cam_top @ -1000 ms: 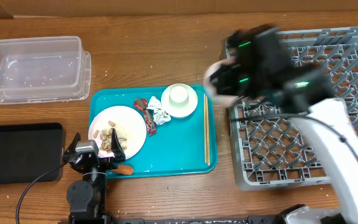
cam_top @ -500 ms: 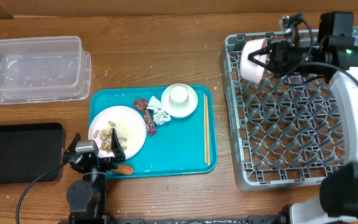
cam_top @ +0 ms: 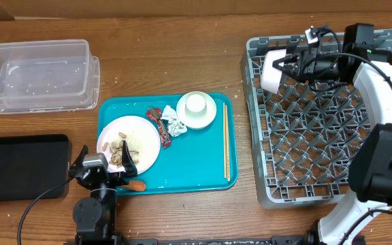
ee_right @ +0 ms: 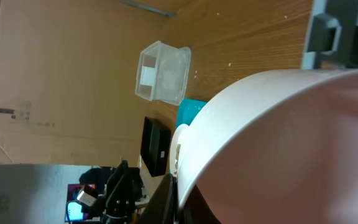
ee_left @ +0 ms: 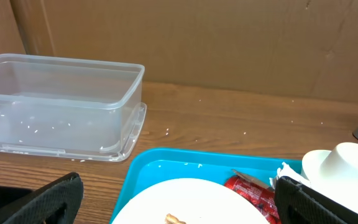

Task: Sort waste into correct bins and load items into the dishwasher
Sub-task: 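Lift the white bowl and carry it to the back of the dish rack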

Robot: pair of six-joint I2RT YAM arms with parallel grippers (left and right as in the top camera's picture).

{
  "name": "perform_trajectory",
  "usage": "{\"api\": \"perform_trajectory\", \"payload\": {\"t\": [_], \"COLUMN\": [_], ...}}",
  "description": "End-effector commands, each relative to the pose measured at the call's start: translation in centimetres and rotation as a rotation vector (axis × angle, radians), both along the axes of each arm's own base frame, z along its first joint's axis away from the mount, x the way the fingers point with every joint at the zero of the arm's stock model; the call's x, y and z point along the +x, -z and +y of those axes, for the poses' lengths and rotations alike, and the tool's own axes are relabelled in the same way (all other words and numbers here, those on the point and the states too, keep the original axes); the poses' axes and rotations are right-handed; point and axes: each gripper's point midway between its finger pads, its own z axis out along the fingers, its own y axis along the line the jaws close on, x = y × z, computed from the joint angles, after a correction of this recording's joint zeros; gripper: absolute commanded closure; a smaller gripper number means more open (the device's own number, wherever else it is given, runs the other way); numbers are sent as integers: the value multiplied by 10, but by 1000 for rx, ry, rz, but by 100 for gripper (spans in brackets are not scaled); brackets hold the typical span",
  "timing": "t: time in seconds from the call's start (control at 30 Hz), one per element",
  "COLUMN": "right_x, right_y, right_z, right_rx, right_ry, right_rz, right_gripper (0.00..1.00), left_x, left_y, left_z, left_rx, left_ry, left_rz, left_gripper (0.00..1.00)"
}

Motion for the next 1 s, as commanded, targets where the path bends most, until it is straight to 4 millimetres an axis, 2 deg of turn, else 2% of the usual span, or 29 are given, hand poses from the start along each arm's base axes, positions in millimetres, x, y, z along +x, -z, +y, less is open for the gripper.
{"api": "perform_trajectory", "payload": {"t": [0.0,0.1,0.23,0.47,0.73,0.9,0.97], "right_x": [3,6,9,11,13,12,13], "right_y": [15,31,40,41,40,39,29], "right_z": [-6,-12,-22,-44,-85,-90,-89], "right_rx": [-1,-24,-28,-24,-8,-3,27], "right_ry": [11,28,54,104,205,217,206], "right_rz": [26,63,89,102,130,140,119], "right_gripper": [96,96,96,96,96,96,96], "left_x": [0,0,0,0,0,0,0], "left_y": [-1,-1,-1,-1,-1,-1,-1], "left_z": [1,0,1,1,1,1,1], "left_rx": [19,19,19,19,19,19,19], "left_ry": [0,0,0,0,0,0,0], "left_rz": [-8,-8,-8,-8,-8,-8,-8], "left_gripper": [0,0,0,0,0,0,0]}}
